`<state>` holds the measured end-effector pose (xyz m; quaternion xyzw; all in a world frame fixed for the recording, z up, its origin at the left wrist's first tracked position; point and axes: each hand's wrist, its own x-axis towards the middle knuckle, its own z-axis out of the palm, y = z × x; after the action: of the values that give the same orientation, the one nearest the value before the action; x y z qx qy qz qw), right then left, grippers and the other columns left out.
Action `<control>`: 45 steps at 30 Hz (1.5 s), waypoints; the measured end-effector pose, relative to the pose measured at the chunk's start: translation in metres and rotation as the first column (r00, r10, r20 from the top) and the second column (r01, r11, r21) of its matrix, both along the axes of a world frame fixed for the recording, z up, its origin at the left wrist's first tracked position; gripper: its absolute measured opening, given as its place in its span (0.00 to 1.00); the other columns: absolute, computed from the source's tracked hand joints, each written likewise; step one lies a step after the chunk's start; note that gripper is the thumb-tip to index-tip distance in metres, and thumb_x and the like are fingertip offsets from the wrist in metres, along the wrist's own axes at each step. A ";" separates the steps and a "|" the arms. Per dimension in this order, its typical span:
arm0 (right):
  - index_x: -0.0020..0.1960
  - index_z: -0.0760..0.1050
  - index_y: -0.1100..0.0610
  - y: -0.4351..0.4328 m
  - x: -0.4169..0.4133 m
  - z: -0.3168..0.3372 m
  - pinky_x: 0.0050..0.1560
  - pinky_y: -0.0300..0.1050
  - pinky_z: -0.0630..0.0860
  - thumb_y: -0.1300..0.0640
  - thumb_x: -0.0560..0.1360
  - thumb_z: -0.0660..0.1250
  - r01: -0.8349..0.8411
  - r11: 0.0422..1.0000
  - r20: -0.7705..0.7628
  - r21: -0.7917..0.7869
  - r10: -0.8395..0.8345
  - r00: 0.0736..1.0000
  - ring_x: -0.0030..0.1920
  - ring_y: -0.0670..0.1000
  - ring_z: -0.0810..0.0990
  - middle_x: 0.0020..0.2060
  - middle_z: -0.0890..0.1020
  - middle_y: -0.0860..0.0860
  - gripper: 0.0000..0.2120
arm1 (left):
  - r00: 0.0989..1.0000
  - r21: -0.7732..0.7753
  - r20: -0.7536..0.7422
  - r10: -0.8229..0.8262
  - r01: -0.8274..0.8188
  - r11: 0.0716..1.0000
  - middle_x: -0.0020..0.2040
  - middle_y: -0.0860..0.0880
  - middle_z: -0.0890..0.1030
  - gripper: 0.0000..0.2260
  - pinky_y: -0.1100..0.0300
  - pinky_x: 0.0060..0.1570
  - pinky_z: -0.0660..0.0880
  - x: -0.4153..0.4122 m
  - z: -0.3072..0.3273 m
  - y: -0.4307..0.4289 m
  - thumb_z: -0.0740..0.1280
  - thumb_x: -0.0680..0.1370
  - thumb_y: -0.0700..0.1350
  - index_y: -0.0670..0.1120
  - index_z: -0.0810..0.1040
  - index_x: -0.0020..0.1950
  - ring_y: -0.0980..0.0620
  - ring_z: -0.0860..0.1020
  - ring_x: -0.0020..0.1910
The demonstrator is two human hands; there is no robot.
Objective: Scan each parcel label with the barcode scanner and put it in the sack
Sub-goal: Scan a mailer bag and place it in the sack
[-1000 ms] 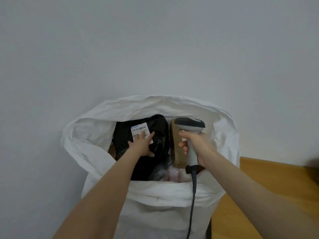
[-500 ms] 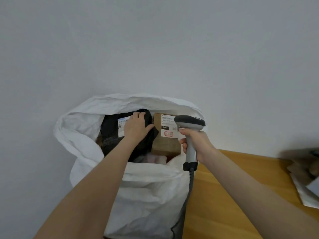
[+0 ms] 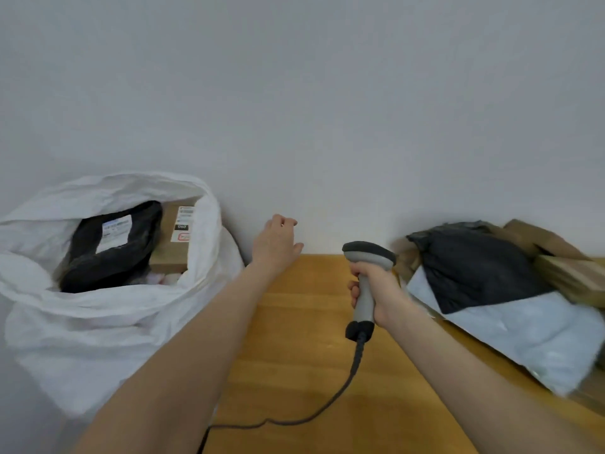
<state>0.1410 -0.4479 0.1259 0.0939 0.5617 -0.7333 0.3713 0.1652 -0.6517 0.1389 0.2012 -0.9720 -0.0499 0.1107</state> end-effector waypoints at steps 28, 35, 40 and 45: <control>0.50 0.76 0.65 0.347 -0.187 -0.061 0.26 0.41 0.71 0.62 0.75 0.68 0.558 0.810 -0.072 0.183 -0.555 0.829 0.24 0.49 0.71 0.25 0.77 0.54 0.06 | 0.834 0.075 0.445 -0.327 0.329 0.941 0.78 0.42 0.40 0.45 0.33 0.70 0.46 -0.246 -0.145 0.395 0.68 0.73 0.62 0.53 0.43 0.79 0.37 0.37 0.76; 0.44 0.76 0.62 0.371 -0.211 -0.063 0.30 0.42 0.72 0.61 0.76 0.68 0.515 0.843 -0.038 0.158 -0.516 0.856 0.26 0.50 0.72 0.26 0.77 0.54 0.04 | 0.869 0.046 0.376 -0.322 0.330 0.943 0.79 0.46 0.54 0.19 0.39 0.73 0.53 -0.256 -0.141 0.396 0.60 0.81 0.52 0.54 0.66 0.72 0.39 0.48 0.77; 0.44 0.75 0.61 0.357 -0.209 -0.045 0.30 0.42 0.72 0.61 0.76 0.68 0.494 0.867 -0.030 0.067 -0.494 0.869 0.26 0.49 0.72 0.27 0.77 0.55 0.04 | 0.978 0.260 -0.111 -0.176 0.200 0.945 0.62 0.49 0.79 0.12 0.57 0.54 0.71 -0.244 -0.083 0.360 0.61 0.79 0.41 0.49 0.80 0.59 0.47 0.76 0.61; 0.45 0.76 0.60 0.334 -0.199 -0.016 0.32 0.42 0.74 0.61 0.75 0.70 0.429 0.903 -0.089 -0.017 -0.429 0.899 0.25 0.48 0.74 0.32 0.81 0.55 0.04 | 0.934 0.826 -0.256 0.249 0.077 0.558 0.46 0.44 0.81 0.08 0.49 0.47 0.78 -0.222 -0.007 0.285 0.62 0.79 0.37 0.44 0.79 0.52 0.43 0.78 0.48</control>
<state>-0.0576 -0.1143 0.1096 0.1825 0.5445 -0.7998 0.1749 -0.0565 -0.3669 0.1320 0.2654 -0.7883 -0.5272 0.1738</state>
